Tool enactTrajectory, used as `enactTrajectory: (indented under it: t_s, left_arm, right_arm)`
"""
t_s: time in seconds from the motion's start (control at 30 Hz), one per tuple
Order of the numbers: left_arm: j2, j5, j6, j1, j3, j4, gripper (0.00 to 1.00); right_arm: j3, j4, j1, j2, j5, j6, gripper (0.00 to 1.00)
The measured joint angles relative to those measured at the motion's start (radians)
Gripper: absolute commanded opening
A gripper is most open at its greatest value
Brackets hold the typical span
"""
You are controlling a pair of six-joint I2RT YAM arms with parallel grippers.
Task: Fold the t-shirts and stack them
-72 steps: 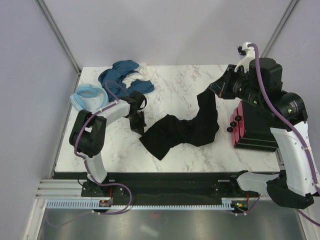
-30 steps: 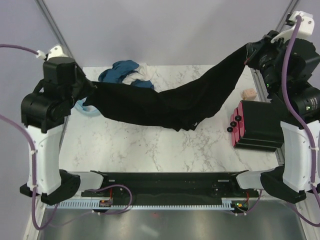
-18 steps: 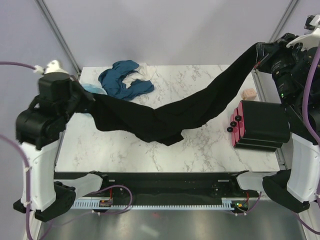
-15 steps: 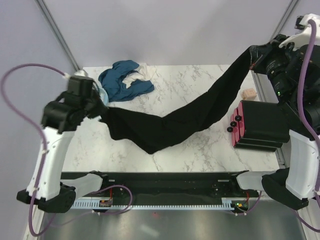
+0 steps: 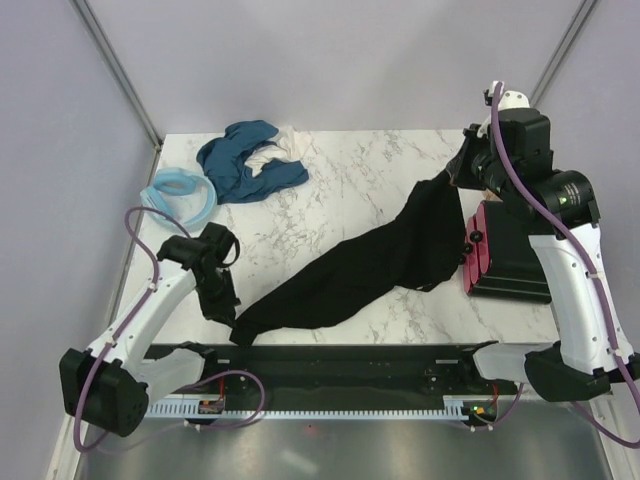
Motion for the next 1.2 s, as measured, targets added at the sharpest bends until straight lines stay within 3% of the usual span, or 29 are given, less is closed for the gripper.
enactTrajectory:
  t_s: [0.27, 0.37, 0.6, 0.73, 0.8, 1.0, 1.2]
  left_arm:
    - [0.128, 0.096, 0.058, -0.044, -0.046, 0.026, 0.02]
    - [0.182, 0.076, 0.045, -0.055, 0.066, -0.001, 0.02]
    - [0.407, -0.067, -0.009, -0.054, 0.850, -0.010, 0.02]
    - [0.615, -0.158, 0.004, -0.041, 1.419, 0.023, 0.02]
    - [0.654, -0.171, 0.007, -0.026, 1.547, 0.049, 0.02]
    - [0.589, -0.175, 0.010, 0.002, 1.551, 0.016, 0.02]
    - [0.421, -0.154, 0.018, 0.001, 1.474, 0.000, 0.02]
  right_arm:
    - [-0.041, -0.007, 0.000, -0.021, -0.010, 0.019, 0.00]
    - [-0.043, -0.008, 0.000, -0.021, -0.011, 0.020, 0.00]
    - [-0.006, 0.000, -0.002, 0.016, 0.003, 0.010, 0.00]
    - [0.163, 0.016, -0.013, 0.105, 0.022, -0.012, 0.00]
    - [0.255, 0.026, -0.014, 0.142, 0.029, -0.020, 0.00]
    - [0.449, 0.073, -0.015, 0.159, 0.061, -0.038, 0.00]
    - [0.477, 0.101, -0.015, 0.067, 0.058, -0.033, 0.00]
